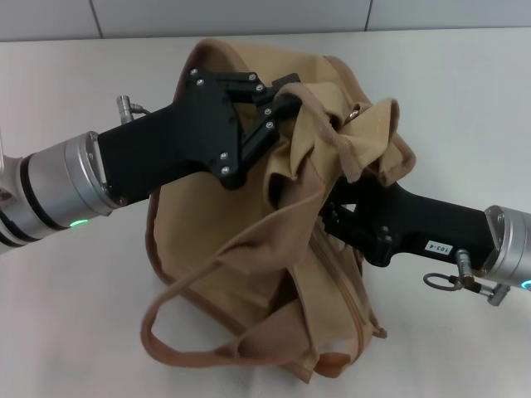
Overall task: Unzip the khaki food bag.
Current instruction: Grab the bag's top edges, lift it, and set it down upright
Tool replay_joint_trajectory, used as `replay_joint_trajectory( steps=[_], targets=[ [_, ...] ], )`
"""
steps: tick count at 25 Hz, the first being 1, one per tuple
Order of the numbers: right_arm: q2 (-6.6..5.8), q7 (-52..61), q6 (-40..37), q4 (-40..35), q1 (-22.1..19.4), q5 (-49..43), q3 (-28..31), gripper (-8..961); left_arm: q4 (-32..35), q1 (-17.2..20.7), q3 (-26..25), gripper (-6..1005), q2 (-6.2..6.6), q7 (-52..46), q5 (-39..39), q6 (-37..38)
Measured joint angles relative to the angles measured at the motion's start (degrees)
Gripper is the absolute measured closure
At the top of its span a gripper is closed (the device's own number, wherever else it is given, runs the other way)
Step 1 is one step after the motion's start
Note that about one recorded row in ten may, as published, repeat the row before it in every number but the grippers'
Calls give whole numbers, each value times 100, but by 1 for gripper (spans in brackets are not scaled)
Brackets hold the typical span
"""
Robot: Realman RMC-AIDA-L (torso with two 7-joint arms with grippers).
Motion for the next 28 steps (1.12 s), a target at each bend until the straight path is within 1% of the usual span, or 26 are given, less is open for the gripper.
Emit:
replay_joint_trajectory(
  steps=[6,11,15,21,28],
  targets=[
    [0,11,24,17,-28,5,0,831,12,8,-3,921,0,0,0,-37],
    [0,13,-16,22,-92,8,55,871,11,40,-4,921,-1,0,-6,-47],
    [-3,32,-60,13,-176,8,145,883,19,73,-8,921,0,45,-12,-52],
    [-26,316,-97,-130,-396,8,468,920,13,117,-1,920,6,56,-51,-57],
    [-35,509,-180,-313,-485,-19,486,934,11,193,16,920,9,67,-52,-59]
  ],
)
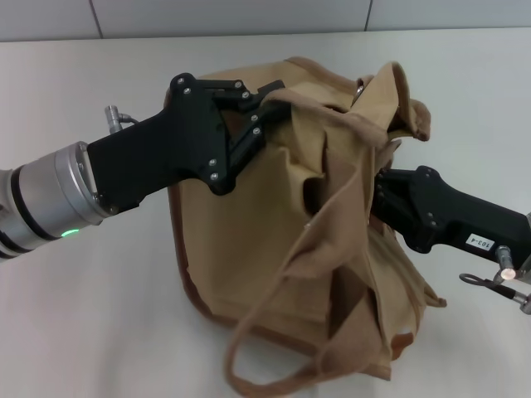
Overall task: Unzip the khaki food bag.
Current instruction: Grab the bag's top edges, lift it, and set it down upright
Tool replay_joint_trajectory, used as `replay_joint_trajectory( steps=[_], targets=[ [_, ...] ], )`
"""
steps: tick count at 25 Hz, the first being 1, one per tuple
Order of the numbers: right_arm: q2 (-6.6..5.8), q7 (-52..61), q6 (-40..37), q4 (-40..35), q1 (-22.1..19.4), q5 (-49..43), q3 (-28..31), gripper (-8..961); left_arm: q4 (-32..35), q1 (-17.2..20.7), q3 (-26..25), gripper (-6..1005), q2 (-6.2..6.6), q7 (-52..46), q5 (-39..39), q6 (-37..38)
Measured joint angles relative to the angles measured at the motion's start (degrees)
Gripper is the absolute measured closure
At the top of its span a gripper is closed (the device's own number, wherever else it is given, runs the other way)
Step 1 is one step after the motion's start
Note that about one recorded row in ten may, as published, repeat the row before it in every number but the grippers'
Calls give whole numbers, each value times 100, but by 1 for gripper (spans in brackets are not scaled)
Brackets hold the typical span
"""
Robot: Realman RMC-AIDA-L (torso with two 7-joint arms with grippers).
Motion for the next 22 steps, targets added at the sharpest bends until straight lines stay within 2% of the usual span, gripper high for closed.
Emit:
replay_joint_trajectory(
  steps=[8,22],
  targets=[
    [-1,-37,-76,-188,-8,-91,-50,935,-38,112,-31,919,2,109,-95,-1],
    [-27,-73,-218,-421,-350,-95,-16,944,-63,426,-38,918,0,110,-658,-286]
  ],
)
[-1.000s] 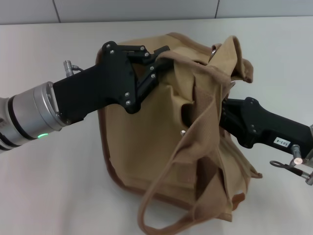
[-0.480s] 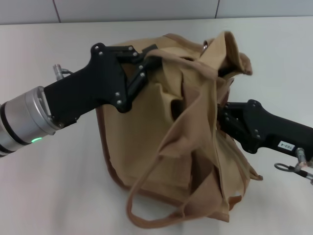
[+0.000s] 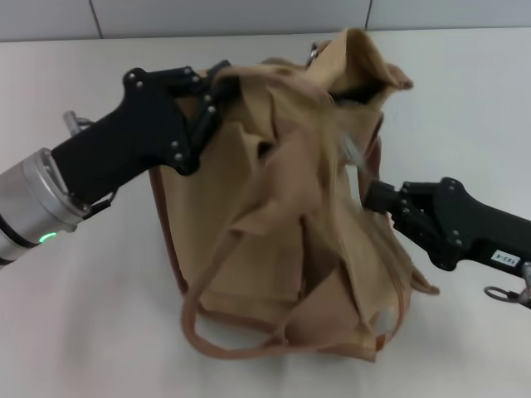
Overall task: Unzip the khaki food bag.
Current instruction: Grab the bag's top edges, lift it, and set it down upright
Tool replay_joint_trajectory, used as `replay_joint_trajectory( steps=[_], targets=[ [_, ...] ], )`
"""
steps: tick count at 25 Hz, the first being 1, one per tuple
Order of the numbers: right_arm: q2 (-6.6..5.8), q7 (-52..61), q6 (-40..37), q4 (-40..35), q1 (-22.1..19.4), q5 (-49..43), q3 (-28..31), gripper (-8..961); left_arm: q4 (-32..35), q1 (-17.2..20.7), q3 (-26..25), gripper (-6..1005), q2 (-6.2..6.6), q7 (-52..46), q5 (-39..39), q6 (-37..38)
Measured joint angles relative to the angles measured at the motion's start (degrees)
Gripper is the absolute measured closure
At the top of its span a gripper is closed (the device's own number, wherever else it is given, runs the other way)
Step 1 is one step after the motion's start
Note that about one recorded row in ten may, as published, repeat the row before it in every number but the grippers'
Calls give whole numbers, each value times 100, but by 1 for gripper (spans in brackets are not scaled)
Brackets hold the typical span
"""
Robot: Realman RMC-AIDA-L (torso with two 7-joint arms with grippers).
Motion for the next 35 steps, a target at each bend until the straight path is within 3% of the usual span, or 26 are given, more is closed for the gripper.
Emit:
replay_joint_trajectory(
  steps=[7,12,20,27,29,35],
  targets=[
    [-35,3,40,-9,-92,21,65,950,-7,59,-2,917,0,0,-159,-79],
    [19,-110,57,-14,-64,96,453,952,-6,-2,56,917,-1,0,-152,-127],
    [58,-736,107,253,327,138,520,948,-63,-66,102,916,-8,0,-132,-166],
    [67,-984,344,524,597,147,507,758,-132,-111,130,916,-9,9,-137,-176],
    [70,-1078,444,646,696,144,505,585,-143,-127,130,916,-9,21,-137,-177],
    [79,-1160,700,870,982,80,433,586,-201,-157,152,915,-9,41,-133,-178]
  ],
)
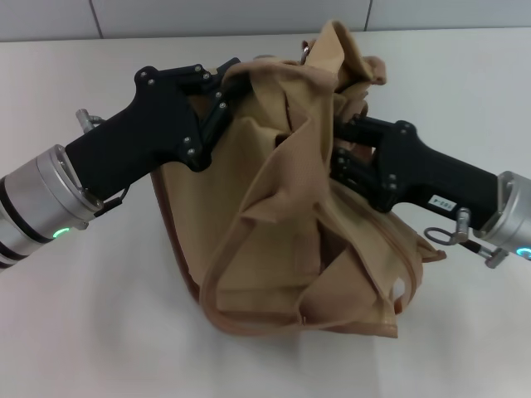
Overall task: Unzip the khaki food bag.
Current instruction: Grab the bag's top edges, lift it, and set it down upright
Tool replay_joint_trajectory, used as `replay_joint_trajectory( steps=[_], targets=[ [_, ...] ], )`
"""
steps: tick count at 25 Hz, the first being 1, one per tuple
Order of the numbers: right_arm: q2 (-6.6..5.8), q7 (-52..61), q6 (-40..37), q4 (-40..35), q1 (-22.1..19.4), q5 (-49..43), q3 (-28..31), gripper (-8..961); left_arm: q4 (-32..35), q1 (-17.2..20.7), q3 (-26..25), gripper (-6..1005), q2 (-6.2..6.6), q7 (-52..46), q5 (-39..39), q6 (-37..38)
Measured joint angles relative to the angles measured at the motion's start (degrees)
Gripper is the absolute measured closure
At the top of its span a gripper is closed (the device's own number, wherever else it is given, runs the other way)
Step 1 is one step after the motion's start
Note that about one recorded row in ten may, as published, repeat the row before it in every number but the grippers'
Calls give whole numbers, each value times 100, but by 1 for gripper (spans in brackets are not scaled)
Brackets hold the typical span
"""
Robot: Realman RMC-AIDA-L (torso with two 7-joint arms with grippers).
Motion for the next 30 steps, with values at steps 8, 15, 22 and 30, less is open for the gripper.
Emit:
replay_joint_trajectory(
  steps=[8,15,22,30],
  targets=[
    [-5,146,-51,40,149,-6,-361,596,-4,0,30,915,-1,3,10,-5],
    [-44,592,-240,-129,117,-9,-656,774,-3,9,30,914,0,4,11,-42],
    [-56,901,-398,-404,-115,-18,-646,831,-3,24,29,913,7,4,-3,-35],
    [-27,1082,-113,-511,-182,16,-626,810,-2,35,29,913,6,3,-14,-18]
  ],
)
